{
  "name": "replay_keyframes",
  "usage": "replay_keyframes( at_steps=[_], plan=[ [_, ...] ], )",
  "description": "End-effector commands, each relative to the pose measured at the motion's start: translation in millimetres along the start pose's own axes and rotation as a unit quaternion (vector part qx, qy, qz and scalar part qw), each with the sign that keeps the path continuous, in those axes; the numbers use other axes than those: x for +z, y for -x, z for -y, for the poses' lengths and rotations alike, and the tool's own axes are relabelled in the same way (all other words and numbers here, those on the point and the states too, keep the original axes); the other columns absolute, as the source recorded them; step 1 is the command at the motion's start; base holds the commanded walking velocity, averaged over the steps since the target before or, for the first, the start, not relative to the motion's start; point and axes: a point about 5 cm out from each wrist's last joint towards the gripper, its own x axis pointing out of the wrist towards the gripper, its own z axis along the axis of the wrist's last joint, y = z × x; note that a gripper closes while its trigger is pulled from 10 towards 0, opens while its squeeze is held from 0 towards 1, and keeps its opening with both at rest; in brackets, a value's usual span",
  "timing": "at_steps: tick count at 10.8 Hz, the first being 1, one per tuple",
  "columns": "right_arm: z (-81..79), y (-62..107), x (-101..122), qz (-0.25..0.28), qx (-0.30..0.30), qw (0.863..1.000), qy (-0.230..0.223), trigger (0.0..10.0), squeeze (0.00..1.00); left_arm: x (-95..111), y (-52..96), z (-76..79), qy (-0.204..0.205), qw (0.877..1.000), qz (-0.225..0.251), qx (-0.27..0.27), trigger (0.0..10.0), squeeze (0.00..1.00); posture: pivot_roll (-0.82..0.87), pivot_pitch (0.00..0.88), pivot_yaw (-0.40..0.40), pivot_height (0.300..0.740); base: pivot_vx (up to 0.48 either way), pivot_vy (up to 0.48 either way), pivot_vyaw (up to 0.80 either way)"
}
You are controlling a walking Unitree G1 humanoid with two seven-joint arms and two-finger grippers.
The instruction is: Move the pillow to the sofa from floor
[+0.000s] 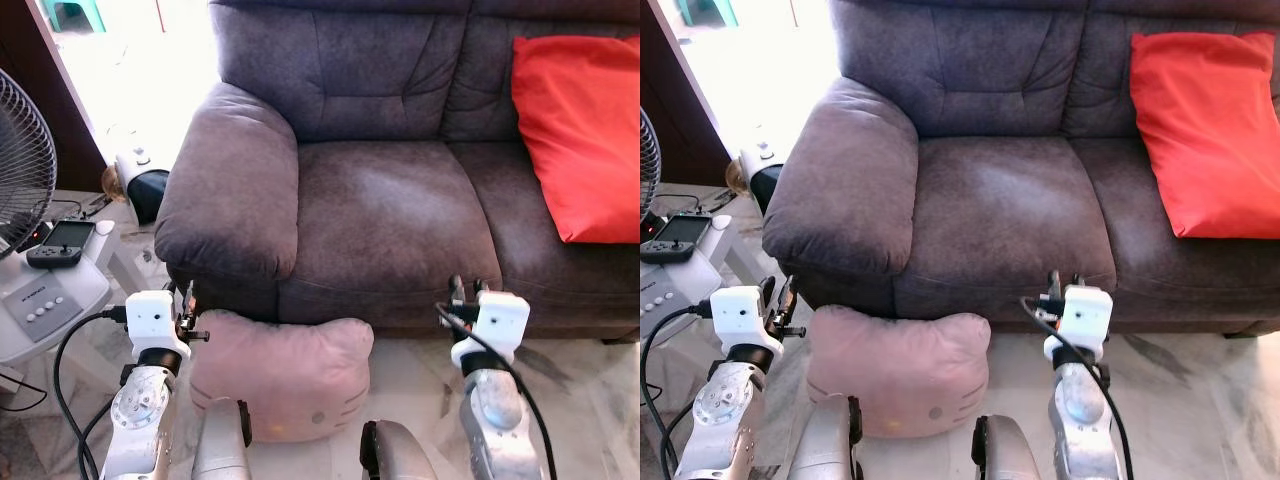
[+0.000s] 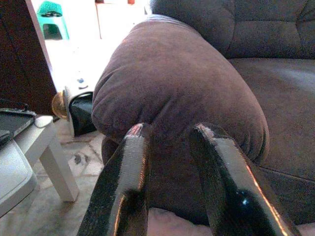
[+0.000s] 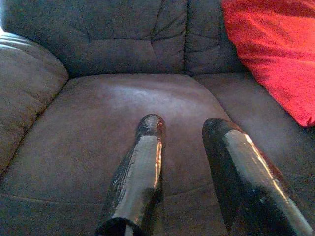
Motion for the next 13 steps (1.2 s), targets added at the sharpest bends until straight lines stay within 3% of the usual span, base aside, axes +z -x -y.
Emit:
replay_keyframes(
  at_steps=[1, 5, 9, 13],
  plan=[
    [3.6, -2.8, 2.4, -0.002, -0.003, 1.0, -0.002, 10.0, 0.0, 2.1, 0.1, -0.1, -0.003, 1.0, 0.0, -0.005, 10.0, 0.0, 0.06, 0.053, -0.064, 0.598, 0.0, 0.0, 0.0],
    [2.3, -3.7, 4.7, -0.004, 0.004, 1.0, -0.005, 10.0, 0.0, 6.5, -5.2, 0.1, 0.001, 1.0, -0.003, -0.005, 10.0, 0.0, 0.06, 0.074, -0.068, 0.598, 0.0, 0.0, 0.0],
    [7.0, -8.3, 5.6, -0.013, 0.001, 1.0, -0.002, 10.0, 0.0, 8.4, -6.6, 0.2, 0.004, 1.0, -0.005, -0.005, 10.0, 0.0, 0.06, 0.083, -0.07, 0.553, 0.0, 0.0, 0.0],
    [8.0, -9.7, 3.5, -0.022, 0.005, 1.0, -0.005, 10.0, 0.0, 10.0, -8.1, 1.3, 0.004, 1.0, -0.005, -0.007, 10.0, 0.0, 0.06, 0.089, -0.07, 0.553, 0.0, 0.0, 0.0]
  ],
)
